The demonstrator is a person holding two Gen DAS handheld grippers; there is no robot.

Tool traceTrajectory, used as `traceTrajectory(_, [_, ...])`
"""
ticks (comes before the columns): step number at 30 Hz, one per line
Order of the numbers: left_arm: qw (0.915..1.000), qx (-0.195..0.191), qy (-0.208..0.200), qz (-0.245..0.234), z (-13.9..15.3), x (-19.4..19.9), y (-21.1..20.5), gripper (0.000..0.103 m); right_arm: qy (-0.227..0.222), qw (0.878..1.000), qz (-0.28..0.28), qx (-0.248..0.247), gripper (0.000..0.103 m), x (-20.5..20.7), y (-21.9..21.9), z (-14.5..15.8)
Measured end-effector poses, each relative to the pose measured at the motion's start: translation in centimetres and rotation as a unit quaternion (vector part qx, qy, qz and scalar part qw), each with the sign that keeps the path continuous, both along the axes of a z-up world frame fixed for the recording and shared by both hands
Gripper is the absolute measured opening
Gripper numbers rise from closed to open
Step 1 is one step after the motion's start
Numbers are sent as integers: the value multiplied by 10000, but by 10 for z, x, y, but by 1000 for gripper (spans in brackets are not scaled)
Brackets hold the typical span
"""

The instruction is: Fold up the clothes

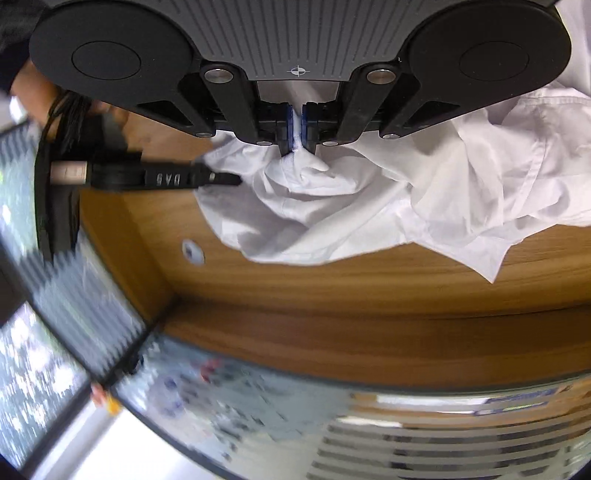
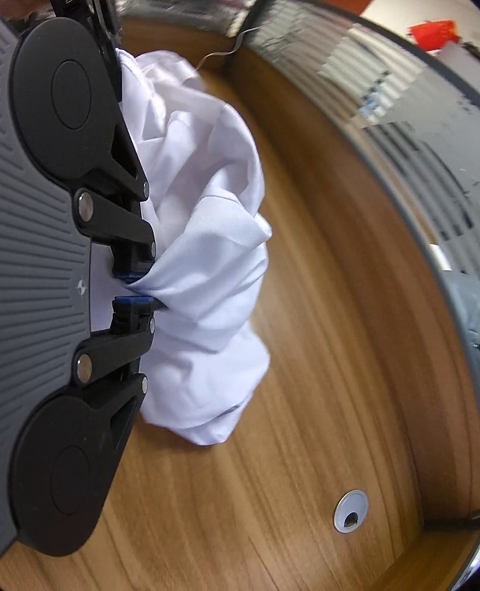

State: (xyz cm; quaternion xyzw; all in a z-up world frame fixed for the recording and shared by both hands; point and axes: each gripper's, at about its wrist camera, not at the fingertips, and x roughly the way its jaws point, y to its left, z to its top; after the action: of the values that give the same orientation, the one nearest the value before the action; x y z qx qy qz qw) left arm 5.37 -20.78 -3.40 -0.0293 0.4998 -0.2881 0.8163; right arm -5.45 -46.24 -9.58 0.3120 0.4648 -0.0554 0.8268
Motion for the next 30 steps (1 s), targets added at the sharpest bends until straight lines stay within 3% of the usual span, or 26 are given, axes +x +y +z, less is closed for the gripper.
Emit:
traceTrajectory(1, [9998, 106, -26, -154, -2, -3, -2, 7, 61, 9999, 51, -60, 9, -2, 0, 0])
traceTrajectory(3, [9985, 325, -103, -430, -6, -9, -4, 8, 152, 9994, 151, -257, 20, -6, 5, 4])
traceTrajectory(5, [9967, 452, -334, -589, -7, -16, -4, 16, 118, 9985, 168, -500, 38, -10, 13, 15])
traceTrajectory(8, [9924, 625, -764, -740, -5, -25, 1, 37, 12, 9978, 119, -651, 44, -17, 18, 30])
traceTrajectory(11, [9854, 802, -1161, -950, 1, -31, 5, 39, -117, 9985, -54, -541, 52, -23, 22, 40])
traceTrajectory(14, [9733, 909, -1574, -1401, 9, -31, 2, 44, -246, 9988, -324, -284, 61, -29, 25, 44])
traceTrajectory(19, [9404, 1149, -2060, -2448, 8, -31, -16, 45, -269, 9945, -896, 467, 64, -42, 41, 30])
traceTrajectory(22, [9217, 1179, -2074, -3059, -3, -27, -26, 44, -276, 9905, -1197, 617, 60, -43, 51, 15])
traceTrajectory(25, [9027, 1319, -2119, -3505, -12, -17, -34, 43, -357, 9879, -1362, 657, 19, -42, 57, 6])
traceTrajectory(26, [8963, 1361, -2112, -3654, -15, -13, -37, 43, -403, 9867, -1423, 676, 12, -43, 59, 4])
traceTrajectory(30, [8632, 1492, -2030, -4376, -24, -8, -42, 39, -578, 9837, -1595, 589, 7, -51, 67, 6])
